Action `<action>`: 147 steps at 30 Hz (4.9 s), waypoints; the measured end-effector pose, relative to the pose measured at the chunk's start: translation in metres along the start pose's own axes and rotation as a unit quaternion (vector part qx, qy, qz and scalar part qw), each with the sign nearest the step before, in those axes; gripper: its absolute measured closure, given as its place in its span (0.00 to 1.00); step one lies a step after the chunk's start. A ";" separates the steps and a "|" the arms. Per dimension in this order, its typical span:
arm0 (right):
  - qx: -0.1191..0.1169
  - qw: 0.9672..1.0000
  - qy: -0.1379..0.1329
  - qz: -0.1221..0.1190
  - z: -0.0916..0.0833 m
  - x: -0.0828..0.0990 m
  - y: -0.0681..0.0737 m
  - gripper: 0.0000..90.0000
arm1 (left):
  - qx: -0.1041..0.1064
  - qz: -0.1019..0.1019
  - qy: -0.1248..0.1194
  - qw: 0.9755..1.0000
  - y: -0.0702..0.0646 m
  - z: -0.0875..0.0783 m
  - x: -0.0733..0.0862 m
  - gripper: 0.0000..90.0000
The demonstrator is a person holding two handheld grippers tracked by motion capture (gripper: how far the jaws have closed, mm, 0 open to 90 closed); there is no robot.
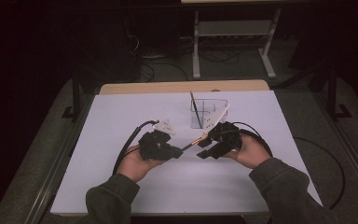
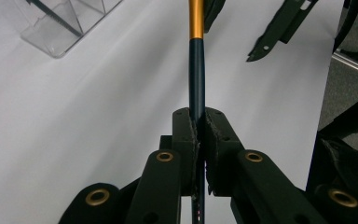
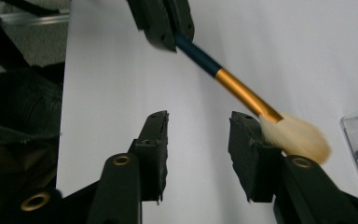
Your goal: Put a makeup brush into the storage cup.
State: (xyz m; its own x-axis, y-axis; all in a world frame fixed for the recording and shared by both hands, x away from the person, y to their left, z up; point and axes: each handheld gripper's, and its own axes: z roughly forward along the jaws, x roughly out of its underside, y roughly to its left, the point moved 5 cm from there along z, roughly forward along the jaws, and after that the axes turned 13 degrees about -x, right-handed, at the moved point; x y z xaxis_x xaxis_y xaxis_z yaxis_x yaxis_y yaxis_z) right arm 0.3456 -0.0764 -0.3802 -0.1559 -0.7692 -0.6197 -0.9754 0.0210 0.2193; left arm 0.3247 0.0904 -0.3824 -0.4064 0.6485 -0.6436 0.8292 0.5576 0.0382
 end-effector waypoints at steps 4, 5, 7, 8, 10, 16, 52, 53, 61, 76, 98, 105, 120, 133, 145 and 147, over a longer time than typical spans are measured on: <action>0.003 1.000 -0.015 0.004 -0.004 -0.002 -0.002 0.71 | 0.003 -0.009 -0.005 1.000 -0.003 0.003 -0.003 0.93; 0.005 1.000 -0.018 0.007 -0.005 -0.002 -0.002 0.73 | 0.004 -0.004 -0.004 1.000 -0.003 0.003 -0.003 0.93; 0.007 1.000 -0.024 0.005 -0.007 -0.002 -0.003 0.76 | 0.003 -0.004 -0.004 1.000 -0.005 0.005 -0.004 0.93; 0.009 1.000 -0.027 0.004 -0.008 -0.003 -0.003 0.77 | 0.003 -0.001 -0.002 1.000 -0.005 0.006 -0.004 0.93; 0.008 0.999 -0.029 0.009 -0.009 -0.002 -0.003 0.78 | 0.004 0.001 0.000 1.000 -0.007 0.008 -0.005 0.93; -0.002 0.999 -0.038 0.000 -0.010 -0.003 -0.002 0.85 | 0.007 0.004 0.001 1.000 -0.011 0.012 -0.007 0.93; -0.059 0.992 -0.107 0.018 -0.014 -0.014 -0.001 0.89 | 0.010 0.017 -0.004 1.000 -0.022 0.022 -0.013 0.93; -0.061 0.992 -0.106 0.018 -0.013 -0.014 -0.001 0.89 | 0.010 0.018 -0.004 1.000 -0.022 0.022 -0.013 0.93; -0.074 0.991 -0.114 0.019 -0.014 -0.015 0.000 0.91 | 0.013 0.017 -0.006 1.000 -0.025 0.023 -0.015 0.93; -0.087 0.988 -0.127 0.022 -0.012 -0.016 0.001 0.92 | 0.017 0.026 -0.007 0.999 -0.027 0.024 -0.016 0.91; -0.085 0.990 -0.113 0.020 -0.010 -0.015 0.000 0.92 | 0.019 0.033 -0.007 0.999 -0.027 0.024 -0.015 0.85; -0.076 0.992 -0.101 0.023 -0.012 -0.011 -0.002 0.92 | 0.017 0.025 -0.010 0.999 -0.024 0.021 -0.009 0.81; -0.051 0.995 -0.073 0.032 -0.019 -0.002 -0.009 0.92 | 0.010 0.013 -0.018 1.000 -0.015 0.013 0.004 0.78; -0.035 0.997 -0.056 0.046 -0.030 0.004 -0.012 0.92 | 0.002 0.011 -0.019 1.000 -0.009 0.006 0.017 0.75; -0.023 0.997 -0.048 0.047 -0.036 0.008 -0.018 0.92 | -0.005 0.001 -0.025 1.000 -0.006 0.000 0.026 0.74; -0.021 0.998 -0.047 0.045 -0.037 0.008 -0.019 0.92 | -0.006 0.003 -0.027 1.000 -0.005 -0.001 0.027 0.74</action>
State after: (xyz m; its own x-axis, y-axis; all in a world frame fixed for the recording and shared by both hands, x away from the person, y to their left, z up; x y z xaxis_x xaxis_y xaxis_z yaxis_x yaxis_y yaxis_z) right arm 0.3689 -0.1064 -0.3613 -0.2583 -0.7019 -0.6638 -0.9497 0.0586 0.3076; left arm 0.3093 0.1055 -0.3986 -0.3810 0.6229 -0.6833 0.8268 0.5603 0.0499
